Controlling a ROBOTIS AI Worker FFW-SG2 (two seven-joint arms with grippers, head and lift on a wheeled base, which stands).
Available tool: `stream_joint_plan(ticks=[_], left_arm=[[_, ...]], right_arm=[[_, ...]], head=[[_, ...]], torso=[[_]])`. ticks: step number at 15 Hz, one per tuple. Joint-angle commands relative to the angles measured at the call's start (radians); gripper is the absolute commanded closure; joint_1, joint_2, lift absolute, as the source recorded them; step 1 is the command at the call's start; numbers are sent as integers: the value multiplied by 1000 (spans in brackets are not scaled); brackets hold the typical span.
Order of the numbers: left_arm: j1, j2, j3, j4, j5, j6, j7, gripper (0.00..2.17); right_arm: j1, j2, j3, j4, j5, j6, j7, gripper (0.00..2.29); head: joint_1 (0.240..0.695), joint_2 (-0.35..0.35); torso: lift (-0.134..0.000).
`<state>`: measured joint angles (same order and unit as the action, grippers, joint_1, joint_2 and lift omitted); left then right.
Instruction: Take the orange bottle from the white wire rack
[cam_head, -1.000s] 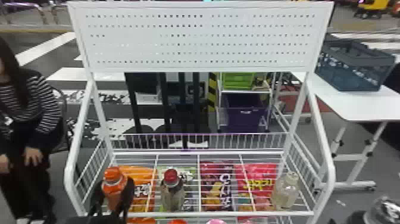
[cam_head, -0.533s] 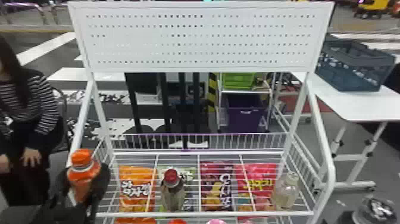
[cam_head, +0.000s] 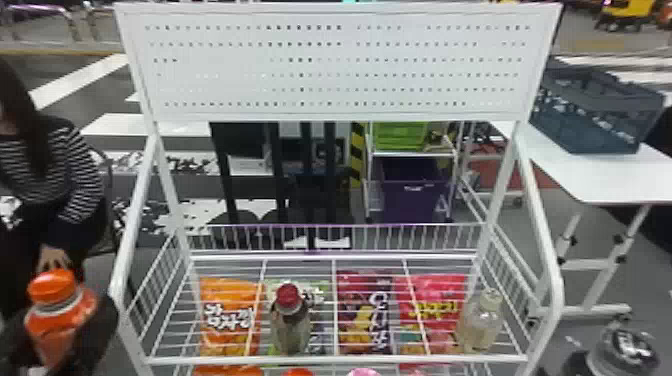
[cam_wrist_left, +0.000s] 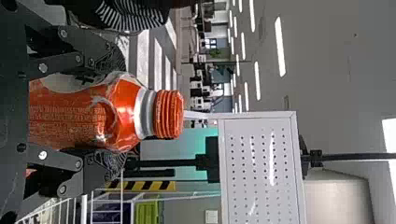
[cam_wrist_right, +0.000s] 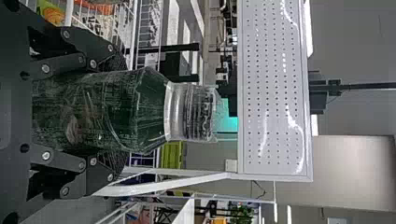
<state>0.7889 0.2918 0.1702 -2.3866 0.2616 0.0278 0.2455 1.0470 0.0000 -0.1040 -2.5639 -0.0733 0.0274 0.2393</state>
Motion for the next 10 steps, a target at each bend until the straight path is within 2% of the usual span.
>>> stream_joint_plan(ticks=[1, 10], left_arm=[[7, -5, 6, -3, 1, 2, 1, 2094], [-7, -11, -17, -14, -9, 30, 23, 2094]], right_arm=[[-2, 1, 3, -1, 0, 0, 0, 947], [1, 1, 1, 5, -8, -31, 2, 947]], head=[[499, 0], [499, 0]], torso=[[0], [0]])
